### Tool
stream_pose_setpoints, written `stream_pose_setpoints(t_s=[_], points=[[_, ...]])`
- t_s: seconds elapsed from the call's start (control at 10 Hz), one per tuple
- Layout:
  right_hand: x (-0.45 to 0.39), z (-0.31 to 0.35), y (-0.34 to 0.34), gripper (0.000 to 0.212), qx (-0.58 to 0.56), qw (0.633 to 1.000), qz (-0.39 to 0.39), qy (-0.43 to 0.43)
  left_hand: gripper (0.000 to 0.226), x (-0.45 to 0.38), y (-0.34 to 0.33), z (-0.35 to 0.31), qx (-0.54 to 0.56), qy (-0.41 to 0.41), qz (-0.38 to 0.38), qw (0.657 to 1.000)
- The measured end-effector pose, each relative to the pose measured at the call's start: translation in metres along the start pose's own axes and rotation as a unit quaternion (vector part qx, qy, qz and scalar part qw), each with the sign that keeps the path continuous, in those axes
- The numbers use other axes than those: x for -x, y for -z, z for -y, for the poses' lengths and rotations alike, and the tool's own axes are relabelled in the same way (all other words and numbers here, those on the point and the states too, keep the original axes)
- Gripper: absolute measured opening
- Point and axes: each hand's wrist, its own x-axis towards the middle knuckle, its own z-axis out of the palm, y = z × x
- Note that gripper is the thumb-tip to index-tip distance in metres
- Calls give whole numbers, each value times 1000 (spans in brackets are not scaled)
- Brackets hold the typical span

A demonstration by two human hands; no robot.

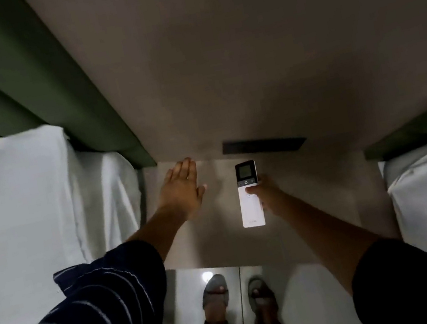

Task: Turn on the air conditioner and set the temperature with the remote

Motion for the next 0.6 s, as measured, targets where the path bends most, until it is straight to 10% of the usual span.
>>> stream_pose_setpoints(t_s=[0.3, 0.6], points=[[-109, -111, -31, 30, 68, 995, -59, -30, 70, -41, -124, -20, 13, -28, 54, 998], [-113, -119, -30, 38, 195, 977, -85, -14, 70, -34, -108, -39, 43, -45, 59, 996]])
